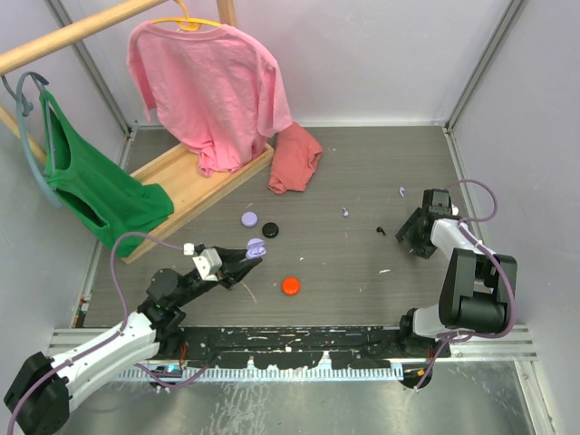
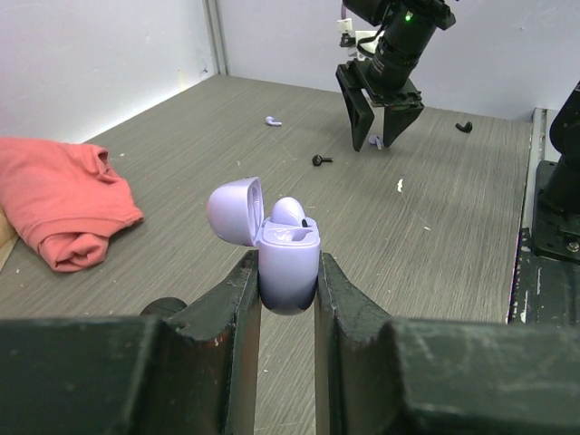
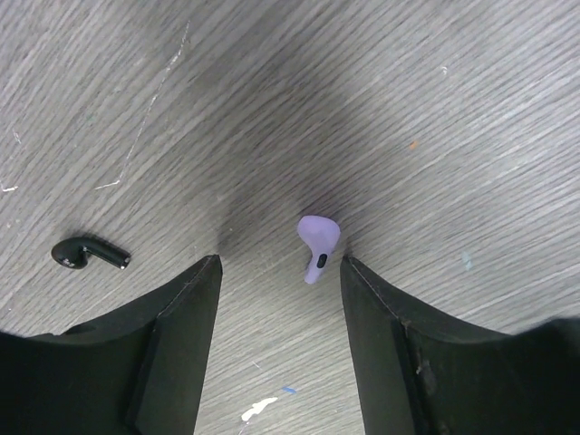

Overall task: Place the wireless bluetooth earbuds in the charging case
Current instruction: Pick up the earbud from the center of the board.

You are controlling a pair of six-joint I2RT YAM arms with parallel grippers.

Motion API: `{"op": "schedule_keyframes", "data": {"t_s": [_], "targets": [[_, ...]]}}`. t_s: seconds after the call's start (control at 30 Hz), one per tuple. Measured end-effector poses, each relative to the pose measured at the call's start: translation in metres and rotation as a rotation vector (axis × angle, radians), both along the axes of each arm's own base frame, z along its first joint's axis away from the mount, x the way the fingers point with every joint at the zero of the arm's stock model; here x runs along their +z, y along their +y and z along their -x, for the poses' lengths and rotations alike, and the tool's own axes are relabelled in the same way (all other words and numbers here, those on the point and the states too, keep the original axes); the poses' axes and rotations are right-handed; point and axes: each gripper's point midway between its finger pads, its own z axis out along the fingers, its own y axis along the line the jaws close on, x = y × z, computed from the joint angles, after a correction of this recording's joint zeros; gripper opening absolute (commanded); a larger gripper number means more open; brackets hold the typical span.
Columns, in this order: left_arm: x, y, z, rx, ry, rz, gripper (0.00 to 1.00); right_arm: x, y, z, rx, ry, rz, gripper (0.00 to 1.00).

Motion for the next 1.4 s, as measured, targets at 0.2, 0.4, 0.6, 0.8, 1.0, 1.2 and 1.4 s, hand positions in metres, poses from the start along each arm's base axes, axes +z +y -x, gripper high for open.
{"op": "schedule_keyframes", "data": {"t_s": [0.2,0.4,0.6,0.8,1.0,1.2,1.4], "targets": [[0.0,0.0,0.0,-0.001,0.001,-0.002,0.01,-0.001,-0.007,0.006,-0.013,0.028,0.04,0.54],[-0.002,0.0,0.0,-0.002,0.004,-0.005,0.01,-0.004,-0.017,0.006,-0.02,0.064,0.088,0.46],[-0.002,0.0,0.0,-0.002,0.006,-0.007,0.01,-0.004,-0.019,0.002,-0.013,0.075,0.094,0.44],[-0.002,0.0,0.0,-0.002,0.005,-0.006,0.01,-0.004,-0.02,0.0,-0.01,0.078,0.098,0.41],[0.0,0.0,0.001,-0.004,0.0,-0.001,0.01,-0.004,-0.021,-0.004,-0.008,0.078,0.101,0.31],[-0.001,0.0,0.002,-0.009,0.001,-0.004,0.01,-0.003,-0.019,-0.006,0.001,0.072,0.103,0.23],[-0.001,0.0,0.002,-0.009,0.0,-0.003,0.01,-0.001,-0.008,-0.008,0.045,0.067,0.118,0.19]]}}
